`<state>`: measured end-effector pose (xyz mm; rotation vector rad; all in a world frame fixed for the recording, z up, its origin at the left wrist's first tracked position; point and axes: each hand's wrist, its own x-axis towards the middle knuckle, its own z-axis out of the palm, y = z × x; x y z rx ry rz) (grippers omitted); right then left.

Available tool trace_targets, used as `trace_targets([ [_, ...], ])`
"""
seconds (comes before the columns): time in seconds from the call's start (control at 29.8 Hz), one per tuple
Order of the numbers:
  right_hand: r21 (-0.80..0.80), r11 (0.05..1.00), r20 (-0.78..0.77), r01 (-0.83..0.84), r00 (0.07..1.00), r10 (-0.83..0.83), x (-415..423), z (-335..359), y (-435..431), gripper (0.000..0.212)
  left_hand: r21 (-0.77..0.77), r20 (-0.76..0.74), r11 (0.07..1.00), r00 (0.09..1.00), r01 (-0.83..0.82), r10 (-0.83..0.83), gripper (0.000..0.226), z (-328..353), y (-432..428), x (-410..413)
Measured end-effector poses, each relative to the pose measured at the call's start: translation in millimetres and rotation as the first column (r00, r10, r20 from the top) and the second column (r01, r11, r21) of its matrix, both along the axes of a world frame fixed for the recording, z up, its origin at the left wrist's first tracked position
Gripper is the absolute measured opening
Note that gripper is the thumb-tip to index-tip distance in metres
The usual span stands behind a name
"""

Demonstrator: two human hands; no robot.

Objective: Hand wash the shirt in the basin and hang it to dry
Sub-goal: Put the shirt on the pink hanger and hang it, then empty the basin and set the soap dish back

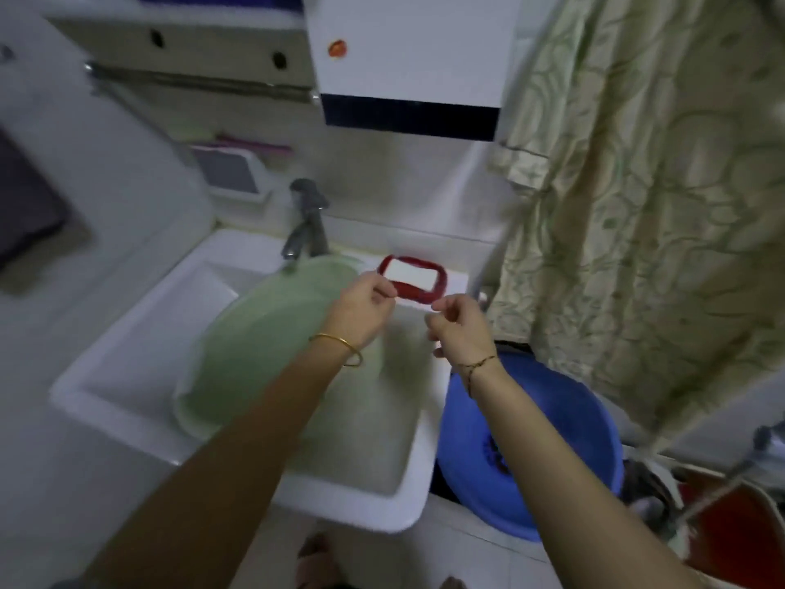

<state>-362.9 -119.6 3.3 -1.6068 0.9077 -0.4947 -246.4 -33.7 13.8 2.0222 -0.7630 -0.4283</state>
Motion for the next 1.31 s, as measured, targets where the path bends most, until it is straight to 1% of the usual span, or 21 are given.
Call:
trace_targets([
  [0.07,-0.084,0.996,-0.033,-0.036,0.999,0.034,20.0,3.4,25.3,0.017,0.075,0.077,0.994,0.994,-0.084,0.078,0.015,-4.1,34.2,33.4],
  [0.13,-0.215,0.975,-0.129,-0.062,0.991,0.035,35.0,2.5,48.1,0.034,0.161,0.157,0.977,0.981,-0.142,0.117,0.017,-15.7,67.4,69.5],
  [0.2,-0.321,0.943,-0.226,-0.083,0.974,0.009,45.7,3.0,70.5,0.045,0.272,0.235,0.943,0.963,-0.192,0.128,0.022,-29.8,96.5,104.4],
  [0.3,-0.355,0.934,-0.338,-0.044,0.937,-0.084,64.0,-0.7,99.3,0.057,0.497,0.325,0.834,0.943,-0.239,0.076,0.033,-48.5,134.7,144.6],
  [0.37,-0.347,0.938,-0.418,0.023,0.891,-0.177,73.8,-3.2,115.7,0.059,0.596,0.322,0.777,0.947,-0.201,-0.002,0.037,-60.4,152.8,163.6],
  [0.4,-0.326,0.942,-0.445,0.075,0.867,-0.223,76.4,-4.2,121.0,0.056,0.618,0.311,0.767,0.950,-0.172,-0.037,0.037,-66.5,157.8,171.1],
  [0.47,-0.266,0.947,-0.441,0.178,0.851,-0.284,80.7,-9.7,127.3,0.045,0.628,0.277,0.772,0.955,-0.097,-0.105,0.038,-75.6,162.5,182.3],
  [0.54,-0.206,0.937,-0.344,0.283,0.875,-0.340,84.2,-15.2,132.5,0.035,0.628,0.243,0.778,0.951,-0.006,-0.189,0.039,-79.1,162.9,184.9],
  [0.6,-0.163,0.905,-0.208,0.393,0.883,-0.421,89.2,-15.9,141.4,0.037,0.606,0.218,0.791,0.939,0.084,-0.267,0.038,-77.2,160.9,181.7],
  [0.67,-0.152,0.864,-0.106,0.480,0.861,-0.497,94.2,-14.5,148.9,0.042,0.546,0.202,0.817,0.917,0.186,-0.345,0.035,-72.4,155.6,180.4],
  [0.77,-0.165,0.807,-0.023,0.567,0.816,-0.578,92.3,-11.0,153.3,0.047,0.408,0.175,0.859,0.897,0.310,-0.407,0.033,-59.9,145.5,181.9],
  [0.87,-0.189,0.770,0.014,0.609,0.786,-0.618,85.5,-8.5,152.8,0.049,0.285,0.170,0.872,0.875,0.397,-0.454,0.040,-41.5,132.4,175.0],
  [0.97,-0.241,0.750,0.031,0.617,0.777,-0.629,81.8,1.0,151.5,0.047,0.237,0.145,0.838,0.835,0.491,-0.530,0.046,-21.7,120.1,147.6],
  [1.11,-0.306,0.727,0.032,0.614,0.770,-0.637,71.4,16.6,147.1,0.047,0.235,0.044,0.709,0.721,0.665,-0.691,0.047,-20.3,115.8,105.7],
  [1.21,-0.342,0.714,0.042,0.611,0.769,-0.638,60.9,27.8,144.3,0.046,0.270,0.024,0.679,0.700,0.683,-0.714,0.043,-38.0,117.1,90.6],
  [1.31,-0.354,0.712,0.040,0.606,0.771,-0.636,53.4,35.4,143.4,0.047,0.349,0.020,0.658,0.696,0.668,-0.718,0.039,-51.1,119.5,83.9],
])
